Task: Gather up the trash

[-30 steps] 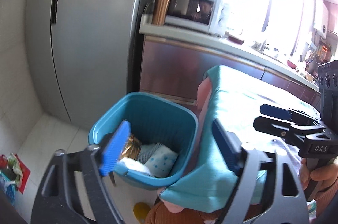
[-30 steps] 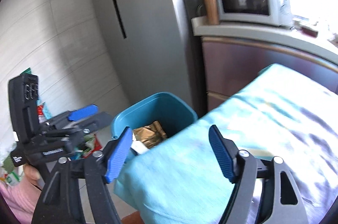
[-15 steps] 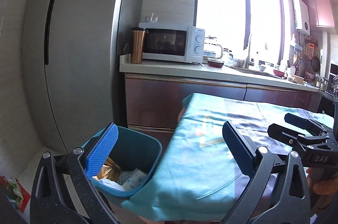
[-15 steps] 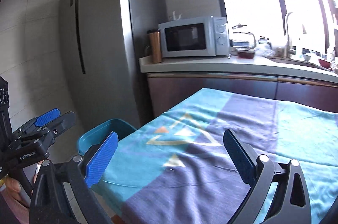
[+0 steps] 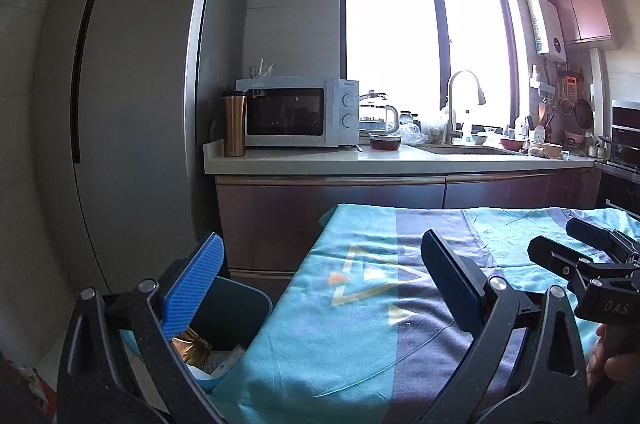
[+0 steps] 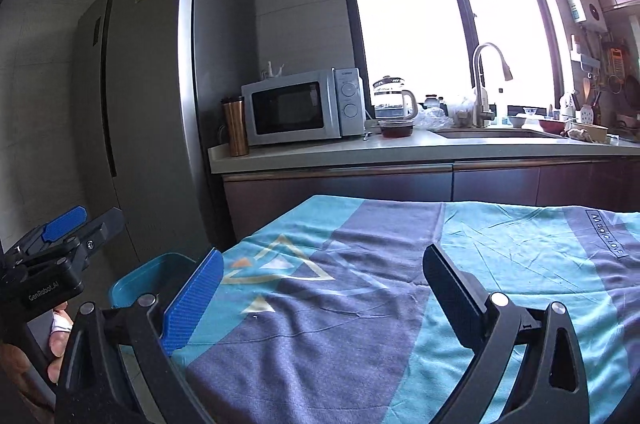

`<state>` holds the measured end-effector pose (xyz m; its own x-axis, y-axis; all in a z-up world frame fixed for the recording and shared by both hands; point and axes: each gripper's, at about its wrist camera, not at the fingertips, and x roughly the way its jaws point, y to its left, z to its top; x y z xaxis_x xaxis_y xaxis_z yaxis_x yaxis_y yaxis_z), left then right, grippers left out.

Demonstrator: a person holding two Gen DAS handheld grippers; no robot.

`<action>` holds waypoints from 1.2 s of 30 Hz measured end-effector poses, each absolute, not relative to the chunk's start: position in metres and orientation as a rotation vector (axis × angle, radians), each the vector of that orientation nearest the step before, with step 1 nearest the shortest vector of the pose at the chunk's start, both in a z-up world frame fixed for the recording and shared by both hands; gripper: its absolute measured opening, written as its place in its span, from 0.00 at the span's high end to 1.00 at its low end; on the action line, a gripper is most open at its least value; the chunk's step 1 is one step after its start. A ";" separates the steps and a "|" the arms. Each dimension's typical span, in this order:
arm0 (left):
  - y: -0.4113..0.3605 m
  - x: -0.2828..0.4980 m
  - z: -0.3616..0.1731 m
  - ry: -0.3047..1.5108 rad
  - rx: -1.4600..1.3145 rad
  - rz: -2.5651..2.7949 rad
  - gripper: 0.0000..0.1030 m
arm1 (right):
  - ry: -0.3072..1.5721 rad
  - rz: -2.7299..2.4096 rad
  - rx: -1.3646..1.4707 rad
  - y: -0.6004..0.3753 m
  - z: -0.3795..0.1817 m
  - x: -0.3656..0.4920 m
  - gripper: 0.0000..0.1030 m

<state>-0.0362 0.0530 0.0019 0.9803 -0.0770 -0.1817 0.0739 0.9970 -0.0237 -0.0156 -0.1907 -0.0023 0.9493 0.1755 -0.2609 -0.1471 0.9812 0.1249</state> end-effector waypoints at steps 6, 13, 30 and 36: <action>0.047 -0.037 0.003 0.180 -0.026 -0.080 0.05 | 0.260 0.126 0.099 -0.198 -0.002 -0.021 0.06; 0.041 -0.033 0.001 0.180 -0.009 -0.080 0.05 | 0.255 0.104 0.096 -0.203 -0.004 -0.024 0.06; 0.030 -0.021 -0.005 0.194 0.011 -0.081 0.05 | 0.258 0.083 0.113 -0.216 -0.005 -0.023 0.06; 0.029 -0.020 -0.005 0.195 0.012 -0.080 0.05 | 0.256 0.081 0.116 -0.219 -0.004 -0.023 0.06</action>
<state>-0.0204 0.0293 -0.0054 0.9779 -0.0779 -0.1939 0.0802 0.9968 0.0040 -0.0226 -0.2186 -0.0041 0.9642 0.0941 -0.2479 -0.0647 0.9901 0.1242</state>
